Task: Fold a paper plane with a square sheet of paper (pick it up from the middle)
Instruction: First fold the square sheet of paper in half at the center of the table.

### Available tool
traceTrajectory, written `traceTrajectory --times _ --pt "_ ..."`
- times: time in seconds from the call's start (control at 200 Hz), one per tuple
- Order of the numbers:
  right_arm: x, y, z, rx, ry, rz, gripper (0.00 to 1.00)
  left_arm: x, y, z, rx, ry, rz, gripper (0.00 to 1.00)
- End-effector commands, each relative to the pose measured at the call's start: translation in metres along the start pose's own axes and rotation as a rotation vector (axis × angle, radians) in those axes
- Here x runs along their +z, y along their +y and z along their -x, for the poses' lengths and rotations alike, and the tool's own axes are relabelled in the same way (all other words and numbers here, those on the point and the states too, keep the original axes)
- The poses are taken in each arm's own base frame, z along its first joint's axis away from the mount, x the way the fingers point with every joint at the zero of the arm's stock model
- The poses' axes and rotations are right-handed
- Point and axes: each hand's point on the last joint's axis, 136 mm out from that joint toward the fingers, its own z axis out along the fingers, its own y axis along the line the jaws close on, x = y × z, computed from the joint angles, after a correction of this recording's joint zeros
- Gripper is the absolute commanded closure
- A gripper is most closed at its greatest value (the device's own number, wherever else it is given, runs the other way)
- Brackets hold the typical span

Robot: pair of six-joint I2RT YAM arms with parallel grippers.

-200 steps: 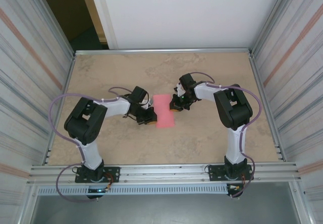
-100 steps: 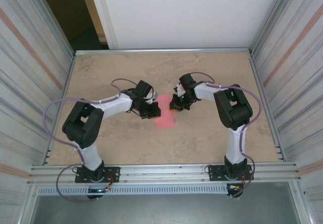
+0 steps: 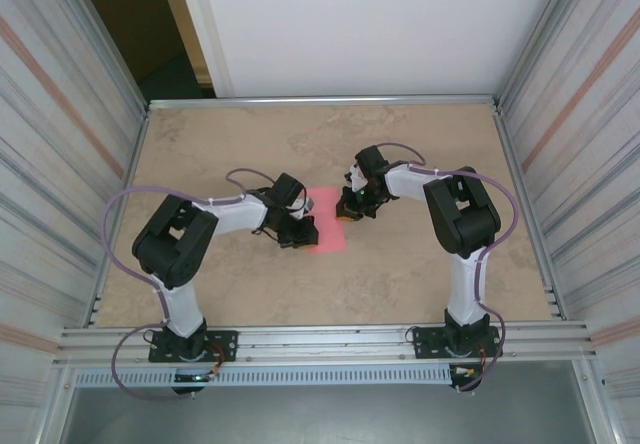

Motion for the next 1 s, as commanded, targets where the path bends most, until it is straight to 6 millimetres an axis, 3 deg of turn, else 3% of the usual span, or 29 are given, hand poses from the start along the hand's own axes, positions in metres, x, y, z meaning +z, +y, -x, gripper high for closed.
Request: traceTrajectory --times 0.0,0.185,0.331,0.431,0.571,0.651,0.742,0.892,0.997 --pt "0.029 -0.151 -0.063 0.150 0.138 -0.542 0.94 -0.001 0.035 -0.044 -0.053 0.111 0.111 0.90" --pt "0.029 -0.151 -0.064 0.157 0.138 -0.541 0.94 -0.012 0.043 -0.063 -0.059 0.128 0.132 0.90" --pt "0.029 -0.141 -0.061 0.152 0.131 -0.515 0.94 -0.029 0.030 -0.051 -0.032 0.072 0.123 0.90" --pt "0.024 -0.115 -0.055 0.117 0.112 -0.469 0.93 -0.044 0.009 -0.026 -0.007 -0.020 0.067 0.90" --pt "0.001 -0.050 -0.031 0.034 0.004 -0.373 0.85 -0.060 -0.018 0.005 0.034 -0.162 -0.023 0.89" --pt "-0.020 -0.012 -0.014 -0.003 -0.094 -0.314 0.78 -0.063 -0.019 0.019 0.019 -0.211 -0.036 0.86" --pt "-0.048 0.014 0.002 0.005 -0.217 -0.255 0.70 -0.065 -0.018 0.033 -0.015 -0.251 -0.070 0.82" --pt "-0.079 0.032 0.005 0.032 -0.349 -0.178 0.60 -0.062 -0.028 0.052 -0.010 -0.293 -0.140 0.73" --pt "-0.092 0.026 -0.002 0.061 -0.395 -0.160 0.52 -0.057 -0.042 0.067 0.004 -0.307 -0.200 0.69"
